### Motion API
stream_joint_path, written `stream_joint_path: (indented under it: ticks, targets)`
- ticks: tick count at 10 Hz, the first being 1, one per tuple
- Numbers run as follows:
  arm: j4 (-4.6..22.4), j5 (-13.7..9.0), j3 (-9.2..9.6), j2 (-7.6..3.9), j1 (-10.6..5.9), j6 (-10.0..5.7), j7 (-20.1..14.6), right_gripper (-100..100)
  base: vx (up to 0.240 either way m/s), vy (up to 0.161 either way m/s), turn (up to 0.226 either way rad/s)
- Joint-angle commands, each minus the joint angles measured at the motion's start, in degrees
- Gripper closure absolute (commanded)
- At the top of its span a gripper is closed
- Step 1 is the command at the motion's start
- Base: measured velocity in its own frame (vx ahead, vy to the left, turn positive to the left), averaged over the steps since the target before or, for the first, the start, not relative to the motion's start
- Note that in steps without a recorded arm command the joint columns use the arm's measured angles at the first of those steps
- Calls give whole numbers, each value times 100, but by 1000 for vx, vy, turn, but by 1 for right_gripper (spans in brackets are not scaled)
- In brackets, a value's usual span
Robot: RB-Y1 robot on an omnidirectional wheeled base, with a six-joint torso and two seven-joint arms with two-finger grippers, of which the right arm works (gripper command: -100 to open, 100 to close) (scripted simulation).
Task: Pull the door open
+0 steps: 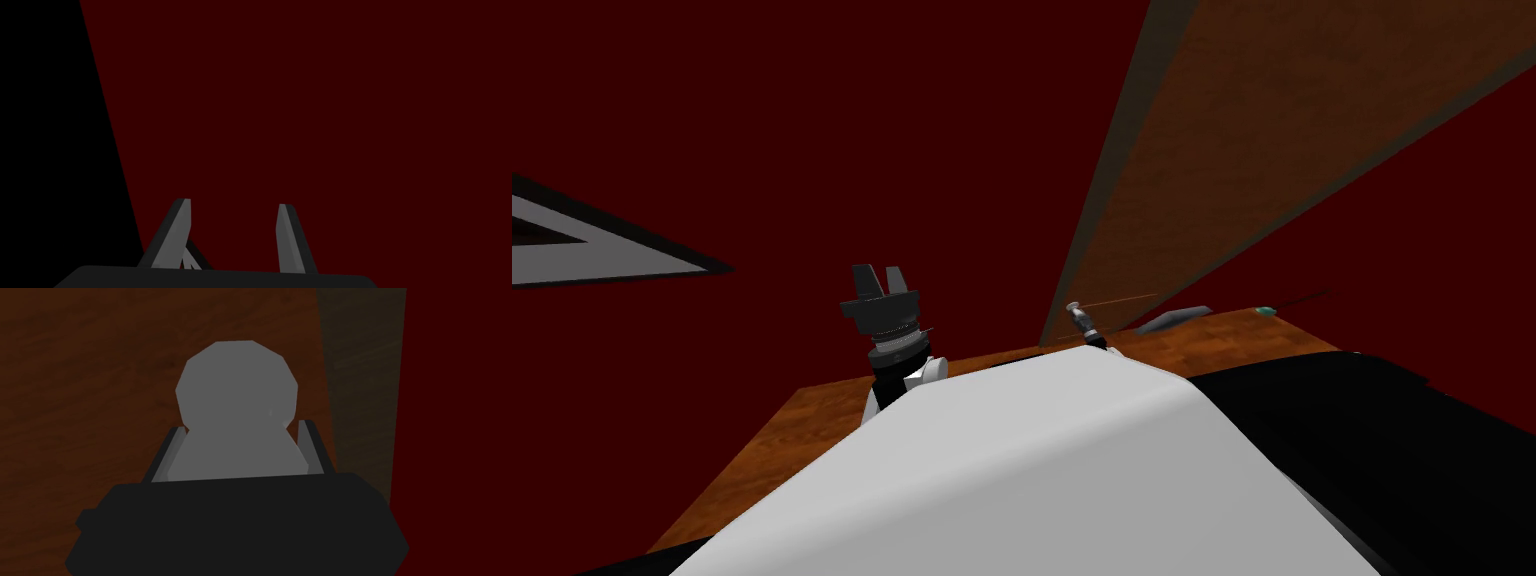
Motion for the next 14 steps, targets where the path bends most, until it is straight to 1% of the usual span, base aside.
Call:
stream_joint_path:
  ticks: [1, 4, 5, 7, 8, 10, 11, 13, 14]
  targets:
    - [56, -97, -7, -3, -34, -16, -247, 100, -64, -56, 138]
    - [56, -287, -9, 7, -49, 32, -718, 100, -72, -46, 141]
    - [56, -287, -9, 7, -49, 32, -756, 100, -54, -31, 53]
    - [56, -425, -10, 14, -60, 67, -1093, 100, -53, -22, 102]
    - [56, -425, -10, 14, -60, 67, -1130, 100, -43, -25, 58]
    - [57, -571, -11, 22, -72, 104, -1466, 100, -52, -31, 120]
    - [57, -571, -11, 22, -72, 104, -1530, 100, -55, -26, 62]
    - [57, -731, -12, 30, -85, 144, -1884, 100, -60, -29, 111]
    - [57, -731, -12, 30, -85, 144, -1974, 100, -50, -24, 61]
